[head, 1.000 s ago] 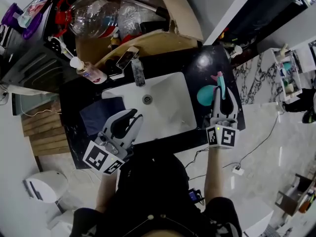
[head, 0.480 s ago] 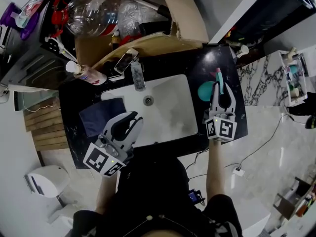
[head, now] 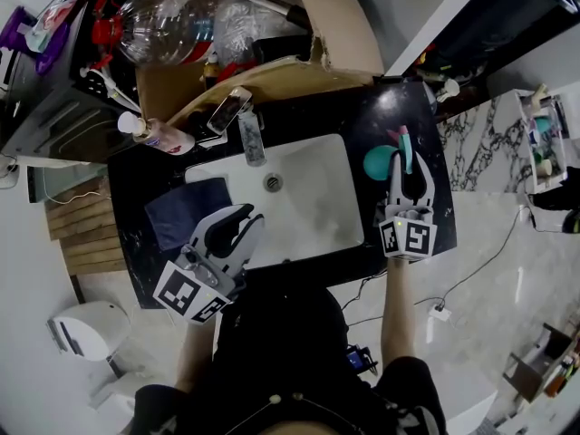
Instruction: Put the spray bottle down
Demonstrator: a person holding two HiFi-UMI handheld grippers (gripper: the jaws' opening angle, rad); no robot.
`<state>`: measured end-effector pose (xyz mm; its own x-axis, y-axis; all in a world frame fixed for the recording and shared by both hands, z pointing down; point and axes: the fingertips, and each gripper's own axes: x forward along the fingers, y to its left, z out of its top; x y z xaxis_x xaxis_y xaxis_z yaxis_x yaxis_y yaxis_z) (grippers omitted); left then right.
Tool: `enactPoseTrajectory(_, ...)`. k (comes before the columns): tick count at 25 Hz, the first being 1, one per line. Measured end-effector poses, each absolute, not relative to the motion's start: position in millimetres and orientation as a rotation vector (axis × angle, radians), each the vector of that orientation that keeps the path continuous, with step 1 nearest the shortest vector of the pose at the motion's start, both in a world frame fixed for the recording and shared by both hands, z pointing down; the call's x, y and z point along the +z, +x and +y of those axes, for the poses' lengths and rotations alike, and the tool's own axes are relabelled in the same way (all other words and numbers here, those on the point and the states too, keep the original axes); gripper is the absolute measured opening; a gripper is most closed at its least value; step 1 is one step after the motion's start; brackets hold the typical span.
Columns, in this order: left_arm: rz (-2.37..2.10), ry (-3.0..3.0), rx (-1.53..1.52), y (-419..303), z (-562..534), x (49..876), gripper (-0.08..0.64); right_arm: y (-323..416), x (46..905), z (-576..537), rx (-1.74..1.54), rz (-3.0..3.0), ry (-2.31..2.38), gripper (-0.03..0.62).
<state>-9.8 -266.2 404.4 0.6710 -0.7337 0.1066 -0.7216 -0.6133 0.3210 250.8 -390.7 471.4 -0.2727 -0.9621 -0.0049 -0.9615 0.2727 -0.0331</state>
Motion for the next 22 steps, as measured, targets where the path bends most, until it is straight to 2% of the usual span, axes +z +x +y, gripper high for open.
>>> enactPoseTrajectory(2,-1.150,2.553,-0.045,-9.5,-265.7,405.0,0.078,250.2,470.7,-389.4,-0.051,2.497,-1.862,0.117)
enactPoseTrajectory(6,-1.138,2.565,-0.047,-9.4,-263.2,403.5,0.078,247.8,469.4,-386.1,-0.045,2.530,-1.858,0.198)
enactPoseTrajectory(22,-1.150,2.600,-0.102,-25.9,-236.5,389.7,0.078,237.8,407.6,-316.3,0.037,2.449,-1.892,0.199)
